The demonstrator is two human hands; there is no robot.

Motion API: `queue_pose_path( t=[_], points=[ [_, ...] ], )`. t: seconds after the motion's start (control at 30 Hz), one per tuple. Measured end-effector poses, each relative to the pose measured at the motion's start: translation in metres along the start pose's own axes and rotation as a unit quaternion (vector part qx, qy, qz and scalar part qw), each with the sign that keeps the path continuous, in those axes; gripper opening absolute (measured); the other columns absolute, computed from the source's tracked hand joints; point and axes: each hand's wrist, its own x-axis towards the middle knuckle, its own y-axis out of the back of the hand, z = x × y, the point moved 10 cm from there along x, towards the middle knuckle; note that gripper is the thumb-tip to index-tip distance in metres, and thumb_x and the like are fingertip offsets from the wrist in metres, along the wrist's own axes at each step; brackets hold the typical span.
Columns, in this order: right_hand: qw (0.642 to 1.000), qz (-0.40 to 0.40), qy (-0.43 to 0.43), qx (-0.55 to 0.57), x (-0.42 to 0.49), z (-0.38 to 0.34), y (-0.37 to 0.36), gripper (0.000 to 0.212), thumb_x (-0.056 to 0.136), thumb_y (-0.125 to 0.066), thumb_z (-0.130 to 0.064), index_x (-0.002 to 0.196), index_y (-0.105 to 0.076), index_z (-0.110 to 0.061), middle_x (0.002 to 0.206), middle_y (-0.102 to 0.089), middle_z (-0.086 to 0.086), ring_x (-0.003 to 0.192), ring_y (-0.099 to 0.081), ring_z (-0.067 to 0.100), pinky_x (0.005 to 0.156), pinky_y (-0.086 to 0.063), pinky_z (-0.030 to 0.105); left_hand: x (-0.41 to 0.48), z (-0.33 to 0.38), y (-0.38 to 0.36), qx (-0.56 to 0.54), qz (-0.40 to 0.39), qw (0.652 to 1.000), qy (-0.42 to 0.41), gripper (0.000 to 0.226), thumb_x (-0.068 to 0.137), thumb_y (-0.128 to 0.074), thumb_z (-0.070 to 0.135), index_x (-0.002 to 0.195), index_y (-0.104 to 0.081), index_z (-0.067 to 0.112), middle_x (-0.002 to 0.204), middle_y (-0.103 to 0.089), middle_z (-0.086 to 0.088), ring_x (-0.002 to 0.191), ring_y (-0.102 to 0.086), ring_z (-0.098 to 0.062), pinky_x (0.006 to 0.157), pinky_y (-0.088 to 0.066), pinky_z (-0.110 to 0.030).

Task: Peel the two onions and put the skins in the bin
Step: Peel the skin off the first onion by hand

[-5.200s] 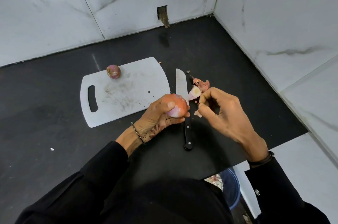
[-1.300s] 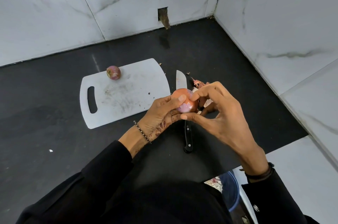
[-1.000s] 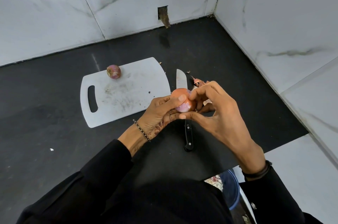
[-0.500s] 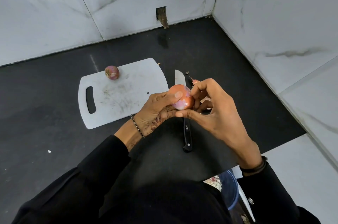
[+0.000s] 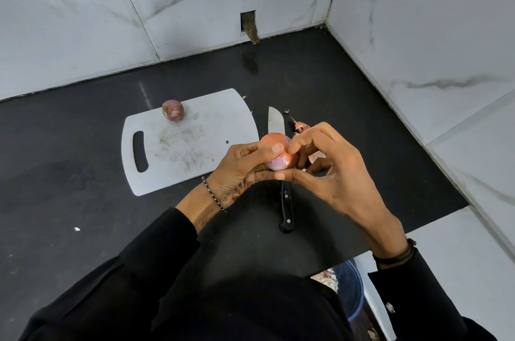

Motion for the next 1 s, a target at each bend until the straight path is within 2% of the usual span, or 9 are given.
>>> queue_pose_path(
  t=[0.17, 0.27, 0.4, 0.5, 0.57, 0.63, 0.77, 0.9, 1.0],
  points=[
    [0.999, -0.017, -0.031, 0.023, 0.000, 0.006, -0.005, 0.034, 0.075, -0.081, -0.046, 0.097, -0.066, -0.025, 0.110, -0.055, -0.011, 0.093, -0.061, 0.018, 0.068, -0.058, 0.028, -0.001, -0.007, 0.005, 0.004, 0.006, 1.000, 0.011, 0.071, 0.039, -0.091, 0.058, 0.094, -0.076, 0.016, 0.096, -0.076, -0.009, 0.086, -0.074, -0.021, 0.068, -0.059, -0.023],
    [0.998, -0.013, -0.048, 0.035, -0.001, 0.010, -0.007, 0.028, 0.075, -0.084, -0.037, 0.093, -0.067, -0.023, 0.108, -0.056, -0.007, 0.093, -0.061, 0.018, 0.070, -0.058, 0.032, -0.002, -0.008, 0.005, 0.004, 0.008, 1.000, 0.014, 0.069, 0.040, -0.091, 0.057, 0.093, -0.076, 0.016, 0.095, -0.076, -0.009, 0.085, -0.074, -0.020, 0.068, -0.058, -0.022],
    [0.999, -0.009, -0.022, 0.026, -0.004, 0.009, -0.010, 0.012, 0.083, -0.082, -0.019, 0.086, -0.070, -0.018, 0.103, -0.057, -0.003, 0.094, -0.062, 0.021, 0.072, -0.058, 0.042, -0.001, -0.002, 0.003, -0.012, 0.003, 1.000, 0.006, 0.070, 0.043, -0.091, 0.055, 0.095, -0.075, 0.011, 0.090, -0.076, -0.010, 0.079, -0.074, -0.019, 0.068, -0.059, -0.023],
    [0.999, 0.028, -0.019, 0.033, 0.000, 0.003, 0.000, 0.020, 0.081, -0.086, -0.021, 0.085, -0.069, -0.013, 0.097, -0.058, -0.004, 0.091, -0.062, 0.018, 0.078, -0.057, 0.030, -0.001, 0.005, 0.001, -0.036, 0.003, 0.999, 0.005, 0.081, 0.038, -0.093, 0.054, 0.100, -0.070, 0.007, 0.090, -0.076, -0.010, 0.077, -0.074, -0.018, 0.067, -0.060, -0.023],
    [0.999, 0.048, -0.011, 0.021, 0.003, -0.003, 0.005, 0.028, 0.078, -0.089, -0.022, 0.086, -0.064, -0.010, 0.093, -0.059, -0.004, 0.088, -0.060, 0.014, 0.070, -0.051, 0.018, 0.000, 0.009, 0.001, -0.037, 0.003, 0.999, 0.002, 0.085, 0.036, -0.093, 0.056, 0.102, -0.069, 0.008, 0.091, -0.076, -0.009, 0.078, -0.074, -0.018, 0.067, -0.059, -0.023],
    [0.998, 0.051, 0.006, 0.020, 0.005, -0.009, 0.006, 0.032, 0.077, -0.090, -0.023, 0.089, -0.062, -0.012, 0.096, -0.057, -0.004, 0.087, -0.059, 0.013, 0.066, -0.051, 0.016, -0.001, 0.012, 0.001, -0.027, 0.001, 1.000, 0.000, 0.076, 0.037, -0.091, 0.059, 0.095, -0.075, 0.012, 0.093, -0.076, -0.008, 0.082, -0.074, -0.019, 0.068, -0.059, -0.023],
    [0.998, 0.048, 0.033, 0.009, 0.006, -0.014, 0.004, 0.036, 0.077, -0.087, -0.033, 0.099, -0.065, -0.016, 0.107, -0.056, -0.001, 0.095, -0.059, 0.014, 0.067, -0.055, 0.022, -0.002, 0.013, 0.001, 0.021, 0.015, 1.000, 0.003, 0.053, 0.055, -0.081, 0.064, 0.092, -0.078, 0.026, 0.096, -0.075, -0.006, 0.085, -0.073, -0.023, 0.067, -0.059, -0.026],
    [0.999, 0.030, 0.037, -0.009, 0.006, -0.012, -0.002, 0.043, 0.074, -0.088, -0.039, 0.102, -0.067, -0.014, 0.113, -0.054, -0.001, 0.104, -0.058, 0.018, 0.068, -0.057, 0.027, -0.001, 0.009, -0.001, 0.068, 0.041, 0.996, 0.030, 0.053, 0.077, -0.060, 0.065, 0.101, -0.068, 0.017, 0.087, -0.073, -0.010, 0.074, -0.070, -0.025, 0.063, -0.060, -0.035],
    [0.998, 0.016, 0.049, -0.030, 0.004, -0.010, -0.006, 0.046, 0.073, -0.091, -0.038, 0.105, -0.068, -0.013, 0.116, -0.052, 0.001, 0.106, -0.058, 0.022, 0.068, -0.059, 0.028, -0.002, 0.006, -0.004, 0.082, 0.052, 0.993, 0.060, 0.049, 0.086, -0.051, 0.061, 0.098, -0.064, 0.015, 0.074, -0.071, -0.009, 0.058, -0.067, -0.021, 0.055, -0.060, -0.033]
  ],
)
